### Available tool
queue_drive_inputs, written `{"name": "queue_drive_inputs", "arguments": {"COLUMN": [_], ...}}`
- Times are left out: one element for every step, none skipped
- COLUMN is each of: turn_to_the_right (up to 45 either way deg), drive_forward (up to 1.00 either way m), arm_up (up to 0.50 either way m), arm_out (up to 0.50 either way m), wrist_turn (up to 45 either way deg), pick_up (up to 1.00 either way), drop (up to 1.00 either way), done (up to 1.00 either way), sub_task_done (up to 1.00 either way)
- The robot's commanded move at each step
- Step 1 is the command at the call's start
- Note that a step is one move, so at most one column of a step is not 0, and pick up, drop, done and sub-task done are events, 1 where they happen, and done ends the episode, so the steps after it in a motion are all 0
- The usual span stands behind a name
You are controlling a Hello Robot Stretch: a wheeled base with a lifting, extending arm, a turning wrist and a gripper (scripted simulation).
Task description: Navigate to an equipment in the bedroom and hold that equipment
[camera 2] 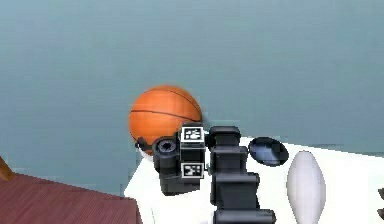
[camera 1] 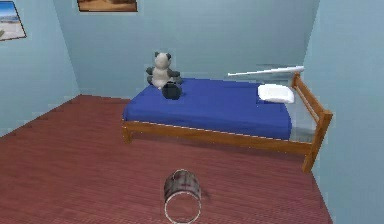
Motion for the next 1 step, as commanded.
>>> {"name": "queue_drive_inputs", "arguments": {"turn_to_the_right": [0.0], "drive_forward": [0.00], "arm_up": [0.00], "arm_out": [0.00], "wrist_turn": [0.0], "pick_up": [0.00], "drop": [0.00], "done": [1.00], "sub_task_done": [0.00]}}
